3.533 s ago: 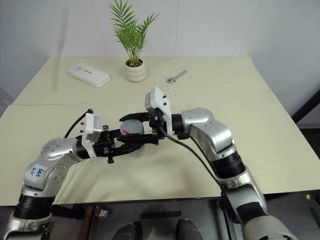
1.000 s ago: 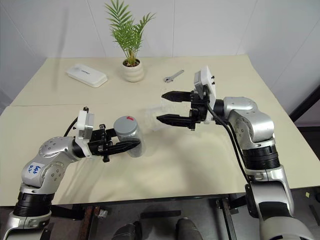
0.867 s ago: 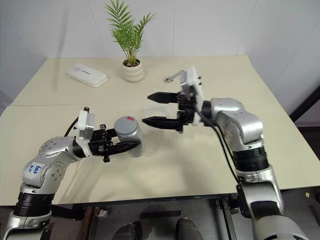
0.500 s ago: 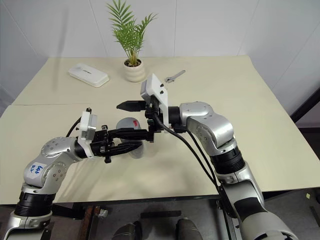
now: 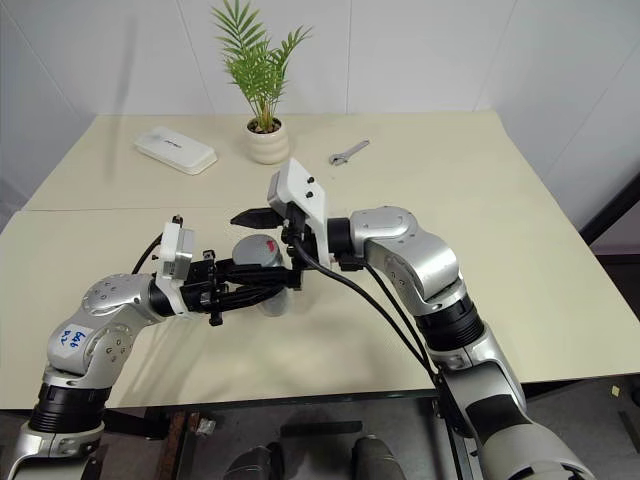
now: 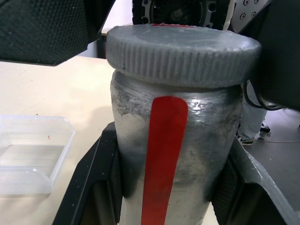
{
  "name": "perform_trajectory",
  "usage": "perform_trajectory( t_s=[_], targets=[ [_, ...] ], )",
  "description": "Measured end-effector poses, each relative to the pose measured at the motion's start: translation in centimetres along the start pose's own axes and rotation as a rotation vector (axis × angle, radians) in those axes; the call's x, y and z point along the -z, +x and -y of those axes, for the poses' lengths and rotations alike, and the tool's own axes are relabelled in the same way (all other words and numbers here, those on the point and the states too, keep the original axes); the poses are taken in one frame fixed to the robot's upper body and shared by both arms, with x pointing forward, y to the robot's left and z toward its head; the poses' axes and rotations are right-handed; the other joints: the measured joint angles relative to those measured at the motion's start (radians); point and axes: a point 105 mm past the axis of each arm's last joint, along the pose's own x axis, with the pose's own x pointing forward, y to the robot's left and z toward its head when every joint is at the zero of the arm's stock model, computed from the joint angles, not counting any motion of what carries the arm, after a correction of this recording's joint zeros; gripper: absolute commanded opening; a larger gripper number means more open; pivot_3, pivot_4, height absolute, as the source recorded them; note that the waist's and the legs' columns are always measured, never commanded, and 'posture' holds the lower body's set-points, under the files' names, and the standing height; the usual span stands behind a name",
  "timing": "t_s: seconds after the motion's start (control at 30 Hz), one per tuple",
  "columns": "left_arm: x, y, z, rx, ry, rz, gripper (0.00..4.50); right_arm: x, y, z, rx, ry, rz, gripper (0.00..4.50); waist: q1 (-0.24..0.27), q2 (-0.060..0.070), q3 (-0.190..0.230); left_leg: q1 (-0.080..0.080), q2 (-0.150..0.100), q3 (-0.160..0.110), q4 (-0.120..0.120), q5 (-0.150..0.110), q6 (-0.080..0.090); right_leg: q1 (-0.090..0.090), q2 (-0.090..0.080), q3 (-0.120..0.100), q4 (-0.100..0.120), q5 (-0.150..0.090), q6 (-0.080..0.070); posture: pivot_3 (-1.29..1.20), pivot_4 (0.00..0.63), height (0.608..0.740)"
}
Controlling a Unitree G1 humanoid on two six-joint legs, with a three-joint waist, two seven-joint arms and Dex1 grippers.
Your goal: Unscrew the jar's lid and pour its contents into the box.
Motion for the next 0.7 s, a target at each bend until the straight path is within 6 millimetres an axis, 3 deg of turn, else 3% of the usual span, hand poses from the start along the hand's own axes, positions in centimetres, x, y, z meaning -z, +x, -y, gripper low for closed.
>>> perform_trajectory(
  t_s=[0.47, 0.7],
  targets=[
    [0.2, -0.4, -0.6, -0.041, -0.006, -0.006, 1.92, 0.4, -3.2, 0.8, 0.018, 0.034, -0.002, 4.49, 0.000, 0.000, 0.000, 0.000, 0.000, 0.000, 0.000, 0.000, 0.000, 0.000, 0.000, 0.000, 0.000, 0.000, 0.000, 0.00, 0.150, 0.740],
    [0.2, -0.4, -0.3, -0.010, 0.002, -0.006, 1.92, 0.6, -6.0, 2.8, 0.147, 0.056, 0.001, 4.49, 0.000, 0.000, 0.000, 0.000, 0.000, 0.000, 0.000, 0.000, 0.000, 0.000, 0.000, 0.000, 0.000, 0.000, 0.000, 0.00, 0.150, 0.740]
  ],
)
